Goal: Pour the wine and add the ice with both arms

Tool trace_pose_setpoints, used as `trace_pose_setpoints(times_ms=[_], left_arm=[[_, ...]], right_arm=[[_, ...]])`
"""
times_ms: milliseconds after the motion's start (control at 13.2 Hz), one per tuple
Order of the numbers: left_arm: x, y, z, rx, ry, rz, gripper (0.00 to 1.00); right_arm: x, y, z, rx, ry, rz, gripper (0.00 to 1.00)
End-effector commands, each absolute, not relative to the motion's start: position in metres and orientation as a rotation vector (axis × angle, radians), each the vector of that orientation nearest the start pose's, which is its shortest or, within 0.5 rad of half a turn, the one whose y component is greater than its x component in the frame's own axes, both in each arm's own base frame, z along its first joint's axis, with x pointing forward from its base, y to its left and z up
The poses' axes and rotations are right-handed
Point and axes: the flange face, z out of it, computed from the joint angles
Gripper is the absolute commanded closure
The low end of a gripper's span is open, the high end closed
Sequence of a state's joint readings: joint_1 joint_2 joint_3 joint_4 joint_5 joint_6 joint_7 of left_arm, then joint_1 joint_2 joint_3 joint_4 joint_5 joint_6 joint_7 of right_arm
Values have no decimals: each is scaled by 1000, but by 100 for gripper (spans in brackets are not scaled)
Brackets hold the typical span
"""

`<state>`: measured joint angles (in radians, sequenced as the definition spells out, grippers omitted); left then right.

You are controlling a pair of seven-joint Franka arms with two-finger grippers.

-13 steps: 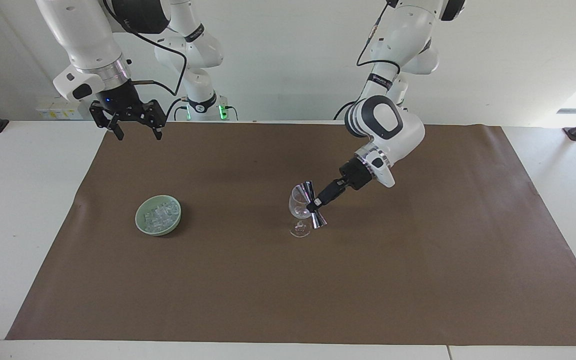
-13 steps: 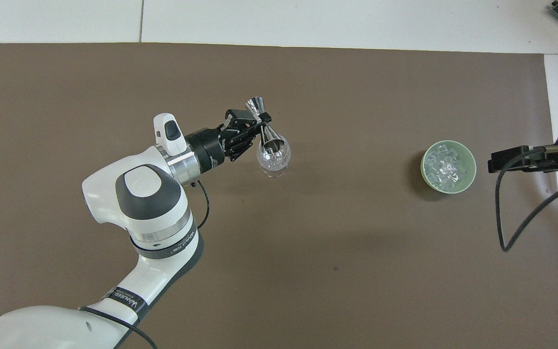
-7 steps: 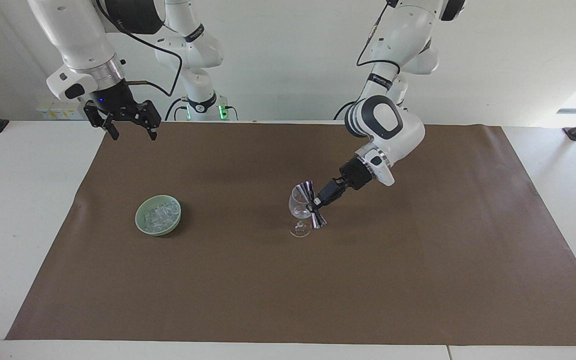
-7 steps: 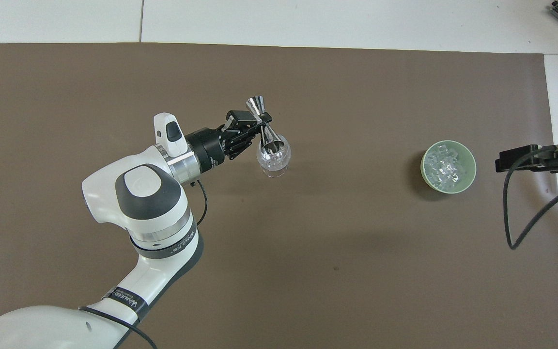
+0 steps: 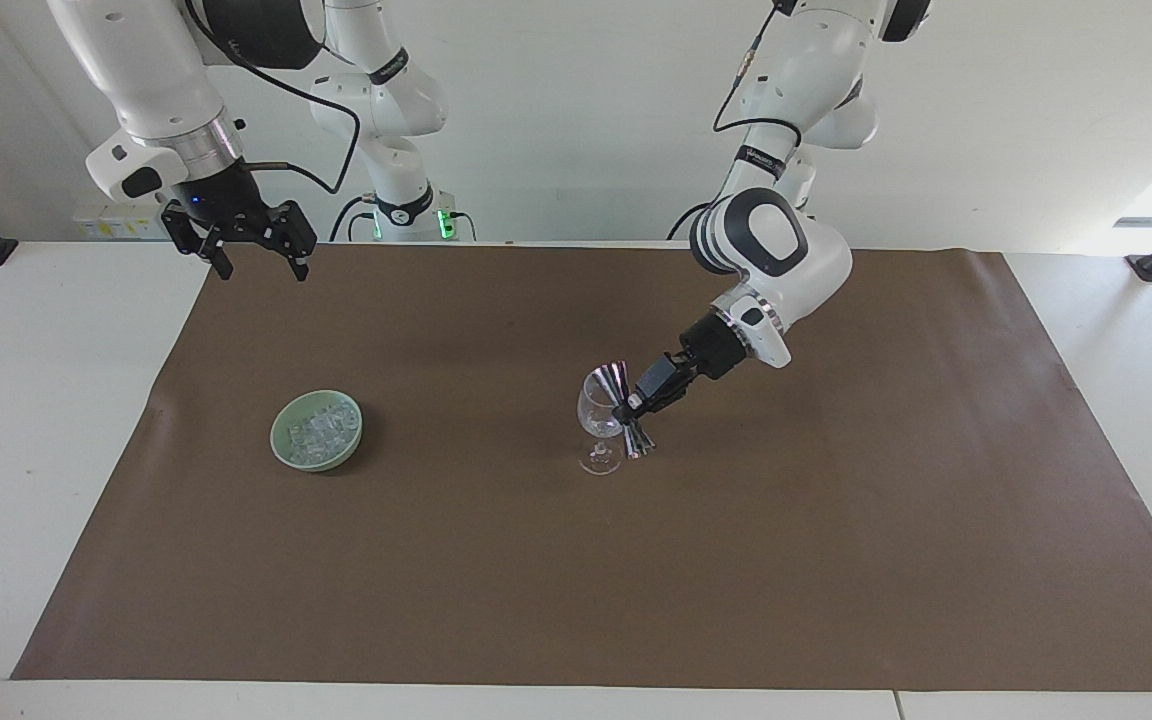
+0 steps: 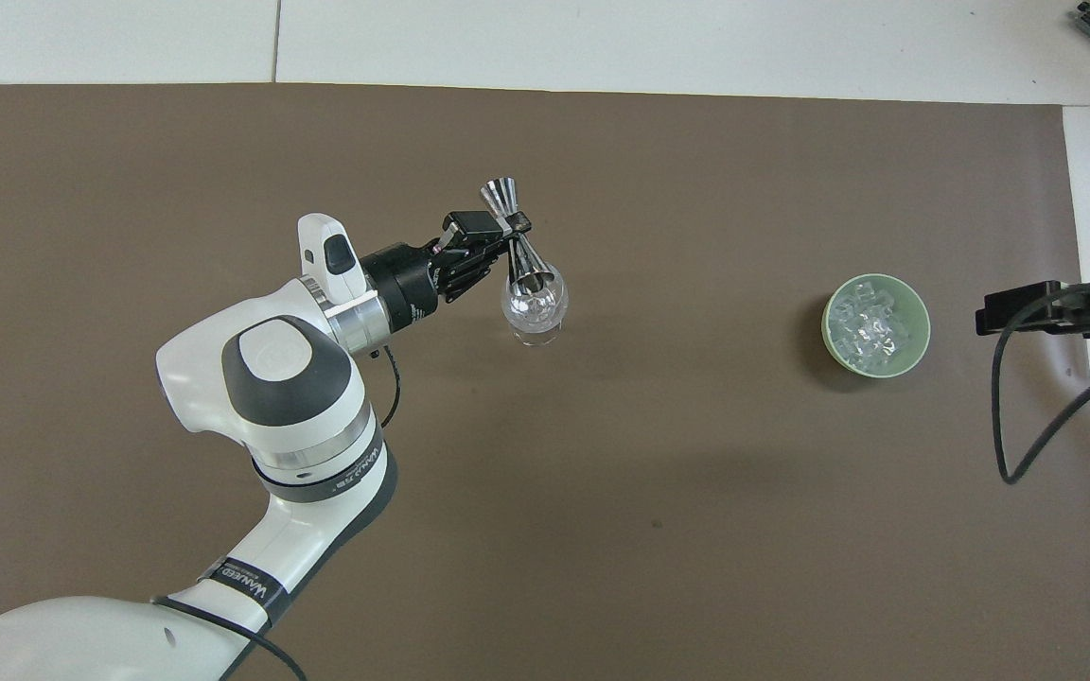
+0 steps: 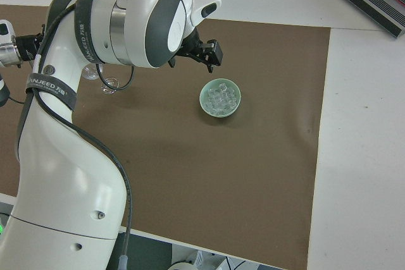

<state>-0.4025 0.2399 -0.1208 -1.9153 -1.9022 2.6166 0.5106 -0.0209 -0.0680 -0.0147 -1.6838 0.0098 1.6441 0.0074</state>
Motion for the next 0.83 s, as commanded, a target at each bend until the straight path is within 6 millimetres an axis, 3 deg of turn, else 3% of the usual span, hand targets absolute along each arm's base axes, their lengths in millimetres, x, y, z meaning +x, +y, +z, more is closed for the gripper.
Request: trace_pose_setpoints(times_ms=[0,755], left_arm=[[557,-294,400,1856,510,335,100],[558,-294,402,1885,445,366,100]], right_arm=[[538,-22,613,-3135,94,-53,0],[539,-22,613,-3135,94,-72,0]])
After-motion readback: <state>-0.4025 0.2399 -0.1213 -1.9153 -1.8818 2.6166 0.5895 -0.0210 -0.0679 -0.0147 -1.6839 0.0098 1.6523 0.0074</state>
